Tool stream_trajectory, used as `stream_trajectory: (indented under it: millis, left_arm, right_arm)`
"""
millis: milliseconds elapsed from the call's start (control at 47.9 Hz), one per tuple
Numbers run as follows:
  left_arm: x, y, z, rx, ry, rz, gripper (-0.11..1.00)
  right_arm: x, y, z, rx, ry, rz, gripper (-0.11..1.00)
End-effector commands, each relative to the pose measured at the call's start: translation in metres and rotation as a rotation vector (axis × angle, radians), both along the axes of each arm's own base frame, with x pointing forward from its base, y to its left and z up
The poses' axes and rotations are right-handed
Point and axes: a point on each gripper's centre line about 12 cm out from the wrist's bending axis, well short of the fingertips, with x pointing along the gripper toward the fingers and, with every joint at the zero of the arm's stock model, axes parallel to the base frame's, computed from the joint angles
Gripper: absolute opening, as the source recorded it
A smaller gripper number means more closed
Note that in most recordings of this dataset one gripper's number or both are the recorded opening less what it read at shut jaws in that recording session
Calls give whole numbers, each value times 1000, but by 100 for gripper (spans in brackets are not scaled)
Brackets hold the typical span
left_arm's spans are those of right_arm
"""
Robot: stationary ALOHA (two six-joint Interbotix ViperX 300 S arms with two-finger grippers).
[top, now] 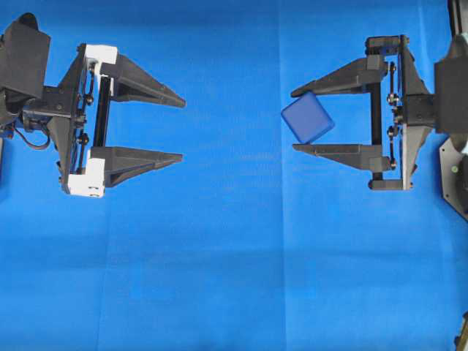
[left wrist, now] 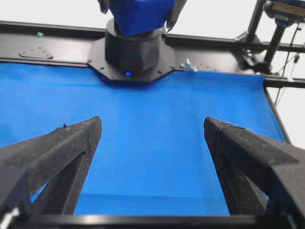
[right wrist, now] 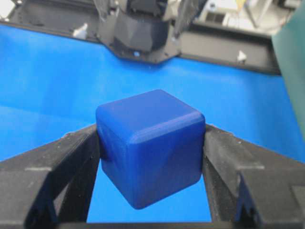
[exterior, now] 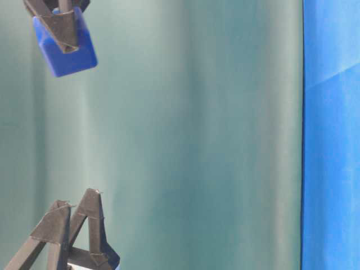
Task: Handover the blue block to the right arm after grasping it with the left arm, then place it in the designated position.
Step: 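Hold the cube in the right gripper near the right side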
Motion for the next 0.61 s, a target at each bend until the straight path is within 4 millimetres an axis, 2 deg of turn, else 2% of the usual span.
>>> stream_trajectory:
  millis: [0, 584]
  left_arm:
    - [1, -1, 10, 2, -34, -2, 92]
    - [1, -1, 11, 3, -37, -2, 92]
  right_arm:
    - [-2, 1, 7, 6, -11, -4, 45]
    - [-2, 0, 6, 7, -1, -15, 45]
